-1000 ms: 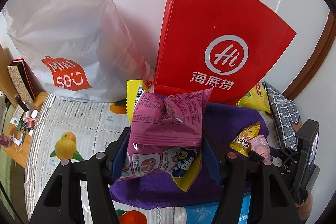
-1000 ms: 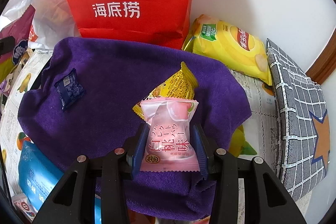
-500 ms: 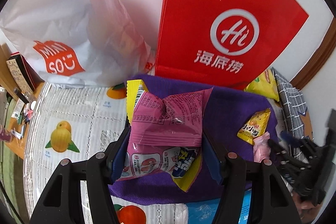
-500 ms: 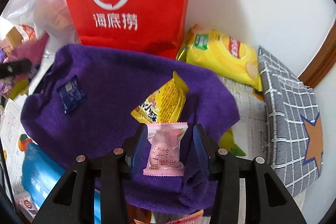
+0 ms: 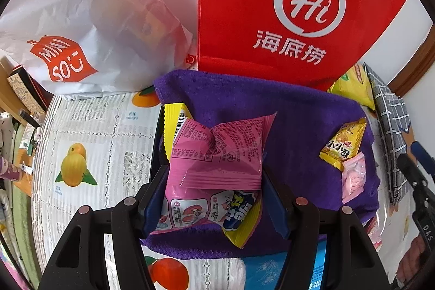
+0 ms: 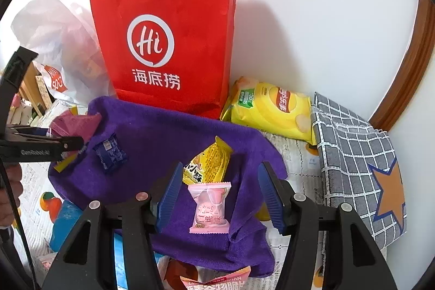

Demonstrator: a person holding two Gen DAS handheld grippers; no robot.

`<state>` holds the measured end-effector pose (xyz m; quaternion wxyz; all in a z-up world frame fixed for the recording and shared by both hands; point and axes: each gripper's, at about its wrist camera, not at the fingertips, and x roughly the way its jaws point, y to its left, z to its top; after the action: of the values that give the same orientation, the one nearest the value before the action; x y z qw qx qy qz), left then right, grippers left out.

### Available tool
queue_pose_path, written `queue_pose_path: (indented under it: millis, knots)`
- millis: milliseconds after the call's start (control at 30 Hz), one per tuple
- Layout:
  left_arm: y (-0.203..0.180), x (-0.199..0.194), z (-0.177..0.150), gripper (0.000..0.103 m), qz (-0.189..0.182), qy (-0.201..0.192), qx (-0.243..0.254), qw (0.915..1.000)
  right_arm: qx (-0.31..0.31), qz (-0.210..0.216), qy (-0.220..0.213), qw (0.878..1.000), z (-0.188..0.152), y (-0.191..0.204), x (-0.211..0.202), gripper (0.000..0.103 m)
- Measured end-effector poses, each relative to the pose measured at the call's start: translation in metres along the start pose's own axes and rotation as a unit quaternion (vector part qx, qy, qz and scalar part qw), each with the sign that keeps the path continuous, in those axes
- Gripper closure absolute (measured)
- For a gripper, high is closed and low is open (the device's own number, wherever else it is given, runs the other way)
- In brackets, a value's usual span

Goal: Organize snacks
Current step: 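Lower the pink wrapped snack onto the purple towel and open the right tool, then lower the pink bag onto the purple towel and open the left tool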

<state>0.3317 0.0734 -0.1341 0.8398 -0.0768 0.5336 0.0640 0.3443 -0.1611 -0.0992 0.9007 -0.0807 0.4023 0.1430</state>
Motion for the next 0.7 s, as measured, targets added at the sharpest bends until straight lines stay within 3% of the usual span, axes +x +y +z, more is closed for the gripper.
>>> queue_pose_path:
  millis: [233, 433, 700]
  knots:
    - [-0.003, 0.007, 0.001, 0.034, 0.009, 0.02, 0.003, 0.9998, 0.0, -0.003, 0.001, 1.0, -0.001, 0.001, 0.0, 0.045]
    - [-0.004, 0.003, 0.002, 0.031, -0.006, 0.022, 0.009, 0.9997, 0.005, 0.001, 0.002, 1.0, 0.0, 0.001, -0.001, 0.042]
    - [-0.005, -0.025, 0.003, 0.03, -0.049, -0.016, 0.009, 0.9986, 0.008, 0.001, -0.023, 1.0, 0.002, 0.004, -0.019, 0.034]
